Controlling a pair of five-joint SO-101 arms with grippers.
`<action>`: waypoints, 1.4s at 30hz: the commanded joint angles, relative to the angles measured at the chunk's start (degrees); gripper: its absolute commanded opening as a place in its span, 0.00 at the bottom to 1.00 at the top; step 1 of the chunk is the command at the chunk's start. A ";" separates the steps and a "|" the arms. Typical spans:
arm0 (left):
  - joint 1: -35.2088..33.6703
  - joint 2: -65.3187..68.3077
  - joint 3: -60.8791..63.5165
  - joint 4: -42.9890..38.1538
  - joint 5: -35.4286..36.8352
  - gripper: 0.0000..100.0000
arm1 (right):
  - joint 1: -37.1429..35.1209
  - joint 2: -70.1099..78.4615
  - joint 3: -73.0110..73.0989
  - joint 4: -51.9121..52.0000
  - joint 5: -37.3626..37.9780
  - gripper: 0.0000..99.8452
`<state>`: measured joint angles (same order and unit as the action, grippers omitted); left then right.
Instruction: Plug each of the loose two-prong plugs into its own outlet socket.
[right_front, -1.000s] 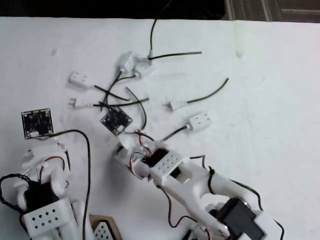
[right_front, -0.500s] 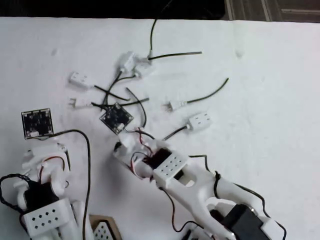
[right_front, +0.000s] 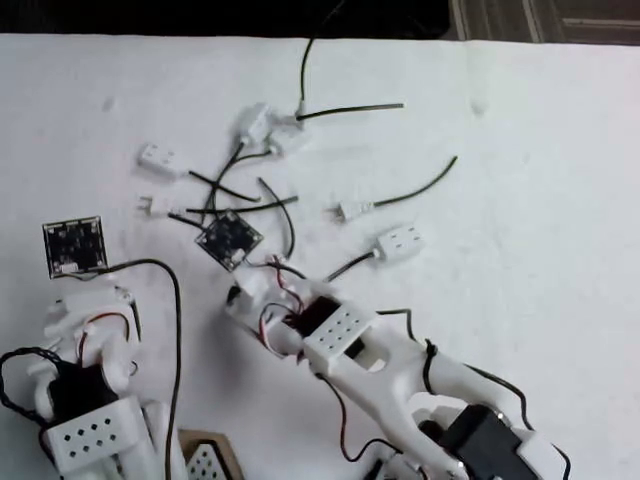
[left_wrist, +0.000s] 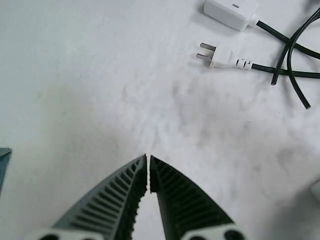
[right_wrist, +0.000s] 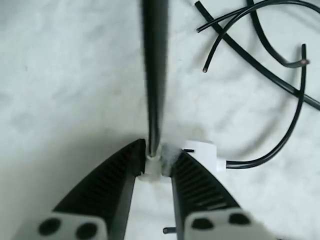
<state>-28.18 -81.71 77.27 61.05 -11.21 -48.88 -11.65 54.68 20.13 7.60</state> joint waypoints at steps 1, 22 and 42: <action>-0.48 -0.40 0.09 -1.23 -0.62 0.03 | -0.31 0.92 1.32 1.10 0.97 0.02; -0.22 -0.40 0.88 -1.41 -0.70 0.04 | 2.59 -19.47 2.11 10.68 -3.16 0.22; -0.22 -0.40 0.97 -1.41 -0.79 0.04 | 0.31 -6.11 2.20 -6.37 2.90 0.02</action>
<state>-28.18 -81.71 78.33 60.88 -11.38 -49.05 -17.54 57.49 16.53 6.81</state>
